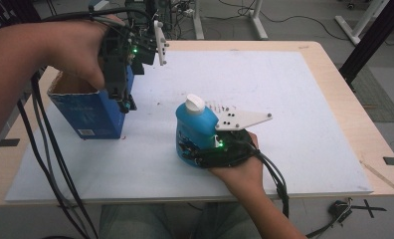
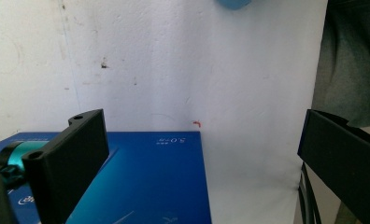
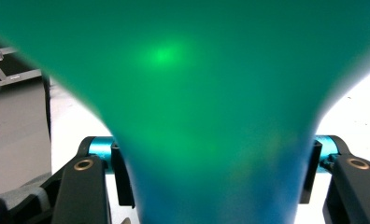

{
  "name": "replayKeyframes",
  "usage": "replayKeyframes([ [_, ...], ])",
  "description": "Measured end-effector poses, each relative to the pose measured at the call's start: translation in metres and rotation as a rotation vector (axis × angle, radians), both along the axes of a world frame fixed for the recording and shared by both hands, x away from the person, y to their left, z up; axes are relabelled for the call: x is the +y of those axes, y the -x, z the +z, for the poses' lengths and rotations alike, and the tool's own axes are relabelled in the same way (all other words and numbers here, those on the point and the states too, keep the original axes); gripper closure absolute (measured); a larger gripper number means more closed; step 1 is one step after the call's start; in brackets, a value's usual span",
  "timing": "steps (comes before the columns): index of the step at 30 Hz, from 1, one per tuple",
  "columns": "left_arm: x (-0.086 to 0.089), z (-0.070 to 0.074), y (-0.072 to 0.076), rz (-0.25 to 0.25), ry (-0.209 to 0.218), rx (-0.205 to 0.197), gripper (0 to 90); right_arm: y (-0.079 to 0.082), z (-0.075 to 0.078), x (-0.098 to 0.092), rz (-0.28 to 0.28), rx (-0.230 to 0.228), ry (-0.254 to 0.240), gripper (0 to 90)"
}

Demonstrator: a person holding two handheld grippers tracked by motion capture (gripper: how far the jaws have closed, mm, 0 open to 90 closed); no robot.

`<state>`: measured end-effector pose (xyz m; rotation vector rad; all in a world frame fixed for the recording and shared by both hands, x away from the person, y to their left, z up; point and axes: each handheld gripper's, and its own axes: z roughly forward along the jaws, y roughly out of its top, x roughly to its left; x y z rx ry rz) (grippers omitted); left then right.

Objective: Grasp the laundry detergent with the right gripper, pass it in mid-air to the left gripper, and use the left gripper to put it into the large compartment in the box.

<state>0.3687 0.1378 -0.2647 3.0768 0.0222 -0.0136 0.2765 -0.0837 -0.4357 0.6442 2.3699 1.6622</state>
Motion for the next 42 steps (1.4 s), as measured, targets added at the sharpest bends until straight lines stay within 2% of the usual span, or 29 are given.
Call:
replayKeyframes([
  [8,0.000,0.000,-0.001,-0.002,-0.006,0.000,1.8,0.000,0.000,0.001,0.002,-0.014,-0.003,39.5],
  [16,-0.001,-0.002,0.000,-0.001,-0.005,0.002,1.8,0.001,0.000,0.001,0.006,-0.050,0.005,42.8],
  [25,-0.003,0.000,0.003,-0.010,-0.001,0.001,1.8,-0.004,0.002,-0.005,0.032,-0.025,-0.014,45.9],
  [28,-0.003,0.001,0.004,-0.008,-0.001,-0.002,1.8,-0.004,0.006,-0.008,0.043,-0.030,-0.015,46.1],
  [34,-0.008,0.006,0.007,-0.026,0.003,-0.001,1.8,-0.008,0.025,-0.014,0.085,-0.064,0.027,46.1],
  [42,-0.024,0.018,0.019,-0.068,0.006,0.006,1.8,-0.022,0.049,-0.022,0.157,-0.062,0.032,46.0],
])
